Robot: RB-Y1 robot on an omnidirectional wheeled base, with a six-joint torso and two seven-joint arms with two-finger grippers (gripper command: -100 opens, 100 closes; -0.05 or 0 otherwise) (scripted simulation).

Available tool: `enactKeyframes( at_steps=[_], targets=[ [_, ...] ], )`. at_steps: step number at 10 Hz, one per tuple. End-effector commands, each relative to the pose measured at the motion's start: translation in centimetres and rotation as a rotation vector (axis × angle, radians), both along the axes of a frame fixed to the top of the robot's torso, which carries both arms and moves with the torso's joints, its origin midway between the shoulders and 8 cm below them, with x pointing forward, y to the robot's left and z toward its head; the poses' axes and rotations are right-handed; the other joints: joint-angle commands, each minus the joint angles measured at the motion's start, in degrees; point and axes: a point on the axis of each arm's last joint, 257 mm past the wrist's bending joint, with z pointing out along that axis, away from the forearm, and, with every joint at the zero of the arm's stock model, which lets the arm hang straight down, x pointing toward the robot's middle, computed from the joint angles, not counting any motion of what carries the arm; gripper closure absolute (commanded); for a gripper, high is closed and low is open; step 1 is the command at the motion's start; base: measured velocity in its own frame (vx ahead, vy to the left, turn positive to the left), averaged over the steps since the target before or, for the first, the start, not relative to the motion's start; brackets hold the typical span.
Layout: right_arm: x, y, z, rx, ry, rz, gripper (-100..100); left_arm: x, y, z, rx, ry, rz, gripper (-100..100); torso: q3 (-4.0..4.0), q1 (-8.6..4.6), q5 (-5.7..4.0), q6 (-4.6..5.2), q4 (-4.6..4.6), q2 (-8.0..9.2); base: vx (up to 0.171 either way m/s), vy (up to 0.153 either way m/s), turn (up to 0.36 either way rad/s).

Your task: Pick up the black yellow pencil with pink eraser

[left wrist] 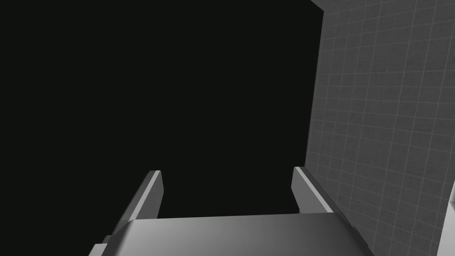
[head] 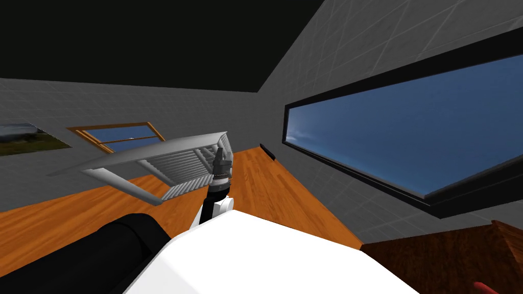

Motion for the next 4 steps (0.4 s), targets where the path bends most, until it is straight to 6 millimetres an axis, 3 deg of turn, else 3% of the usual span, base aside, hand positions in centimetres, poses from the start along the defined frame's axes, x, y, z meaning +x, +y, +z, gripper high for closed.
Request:
enactKeyframes(
  at_steps=[1,2,3,4],
  targets=[
    [-0.17,-0.65,0.5,0.001,-0.001,-0.035,100,0.0,0.0,0.0,0.0,0.0,0.0,0,0.0,0.0,0.0,0.0,0.0,0.0,-0.178,0.004,0.217],
    [-0.24,-1.15,1.0,0.001,-0.003,-0.068,100,0.0,0.0,0.0,0.0,0.0,0.0,0,0.05,-0.03,0.0,0.07,0.02,0.07,-0.187,0.027,0.275],
    [-0.16,-0.89,0.74,-0.001,-0.002,-0.048,100,0.0,0.0,0.0,0.0,0.0,0.0,0,0.07,0.04,0.01,0.02,0.03,0.11,-0.082,0.015,0.066],
    [-0.09,-0.9,0.81,0.0,-0.003,-0.052,0,0.0,0.01,-0.01,0.0,0.0,0.0,0,-0.05,0.0,0.0,0.14,-0.01,-0.12,-0.013,0.002,-0.015]
  ],
)
